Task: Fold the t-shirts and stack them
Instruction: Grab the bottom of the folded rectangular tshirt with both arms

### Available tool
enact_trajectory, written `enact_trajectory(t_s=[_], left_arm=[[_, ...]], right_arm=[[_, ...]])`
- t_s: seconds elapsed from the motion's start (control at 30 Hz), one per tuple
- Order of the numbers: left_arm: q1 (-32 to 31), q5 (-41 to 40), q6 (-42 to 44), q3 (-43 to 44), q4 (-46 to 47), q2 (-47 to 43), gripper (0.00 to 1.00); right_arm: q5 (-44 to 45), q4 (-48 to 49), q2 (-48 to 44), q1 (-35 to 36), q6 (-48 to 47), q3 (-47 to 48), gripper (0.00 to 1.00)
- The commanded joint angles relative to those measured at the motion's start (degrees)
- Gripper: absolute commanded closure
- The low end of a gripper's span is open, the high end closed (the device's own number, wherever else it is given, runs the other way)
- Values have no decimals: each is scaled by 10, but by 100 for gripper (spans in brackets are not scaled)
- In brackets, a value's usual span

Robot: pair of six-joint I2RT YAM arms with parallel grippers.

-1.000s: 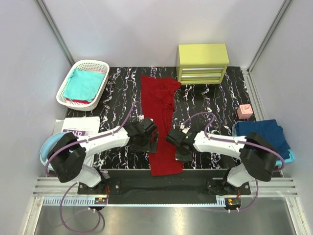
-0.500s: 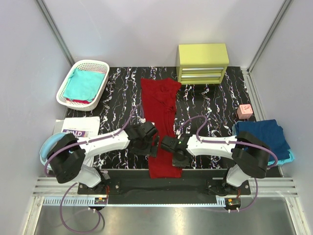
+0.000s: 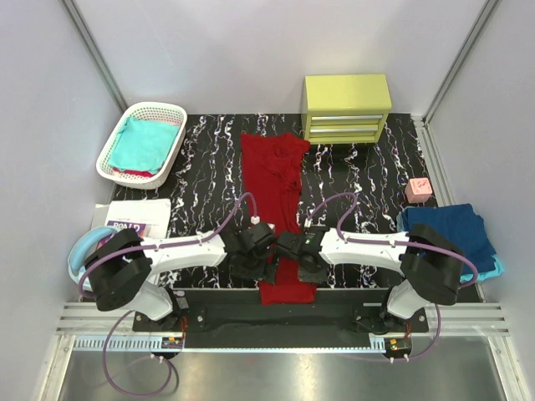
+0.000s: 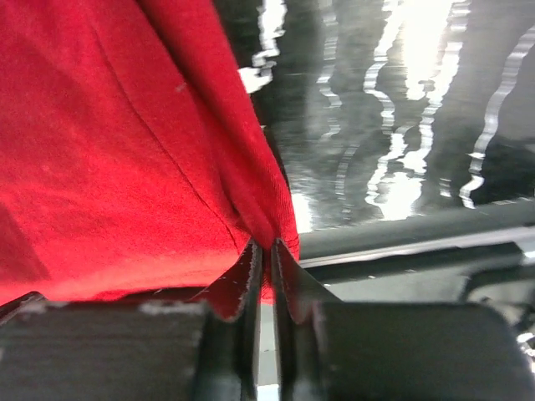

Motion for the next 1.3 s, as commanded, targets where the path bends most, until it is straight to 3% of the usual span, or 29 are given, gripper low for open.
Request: enact_trajectory(t_s=[0.0, 0.13, 0.27, 0.43, 0.7, 0.87, 0.9, 0.97, 1.03, 1.17, 1.27], left_arm=[[-21, 22, -12, 4, 50, 28, 17], [-22, 19, -12, 7, 56, 43, 18], [-22, 21, -11, 15, 57, 57, 19], [-23, 22, -7, 19, 57, 59, 24], [-23, 22, -11, 6, 56, 42, 37], [-23, 22, -13, -3, 56, 38, 40], [-24, 23, -13, -3, 57, 38, 42], [-24, 23, -13, -4, 58, 39, 51], [-24, 23, -11, -6, 58, 36, 59], [-24, 3, -13, -2, 33, 7, 85], [-24, -25, -11, 15, -1, -32, 90]], right_arm=[[62, -50, -25, 6, 29, 32, 74], [62, -56, -19, 5, 36, 18, 55], [49, -45, -10, 5, 37, 2, 54], [30, -21, -8, 2, 30, -14, 62], [11, 10, -6, -1, 34, -35, 85], [12, 11, -1, -3, 40, -36, 89], [12, 11, 0, -3, 41, -38, 89], [12, 15, -1, -4, 45, -43, 100], [12, 15, -5, -3, 45, -43, 100], [36, -18, -29, -3, 49, -23, 100], [75, -58, -51, -3, 48, 9, 100]])
